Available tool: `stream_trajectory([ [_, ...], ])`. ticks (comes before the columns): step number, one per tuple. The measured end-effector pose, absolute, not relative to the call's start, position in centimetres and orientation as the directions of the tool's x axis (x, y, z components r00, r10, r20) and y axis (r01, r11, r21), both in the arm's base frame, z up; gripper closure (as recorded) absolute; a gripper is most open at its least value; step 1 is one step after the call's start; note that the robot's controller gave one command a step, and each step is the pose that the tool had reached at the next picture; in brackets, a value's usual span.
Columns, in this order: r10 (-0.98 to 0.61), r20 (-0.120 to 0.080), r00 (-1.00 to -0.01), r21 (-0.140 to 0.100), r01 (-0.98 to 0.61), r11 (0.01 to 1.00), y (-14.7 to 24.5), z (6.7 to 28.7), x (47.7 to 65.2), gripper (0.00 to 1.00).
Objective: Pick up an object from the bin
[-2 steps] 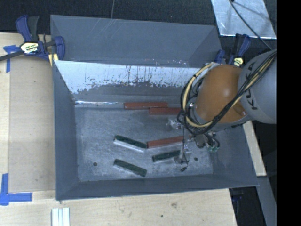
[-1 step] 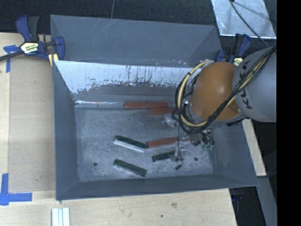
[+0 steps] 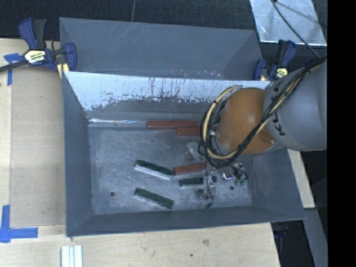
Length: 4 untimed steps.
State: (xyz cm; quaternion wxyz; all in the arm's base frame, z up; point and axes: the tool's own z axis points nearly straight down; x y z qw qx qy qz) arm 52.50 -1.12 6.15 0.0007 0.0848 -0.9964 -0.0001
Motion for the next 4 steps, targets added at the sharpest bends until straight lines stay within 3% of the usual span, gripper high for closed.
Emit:
stream_trajectory([
  [1, -0.167, -0.004, -0.986, -0.001, -0.167, 0.986, -0.4, 7.0, 52.3, 1.00],
  [2, -0.167, -0.004, -0.986, -0.001, -0.167, 0.986, -0.4, 7.0, 52.3, 1.00],
  [3, -0.168, 0.004, -0.986, 0.000, -0.168, 0.986, -0.4, 12.1, 52.2, 1.00],
  [4, -0.169, -0.001, -0.986, -0.001, -0.169, 0.986, -0.4, 14.2, 52.3, 1.00],
])
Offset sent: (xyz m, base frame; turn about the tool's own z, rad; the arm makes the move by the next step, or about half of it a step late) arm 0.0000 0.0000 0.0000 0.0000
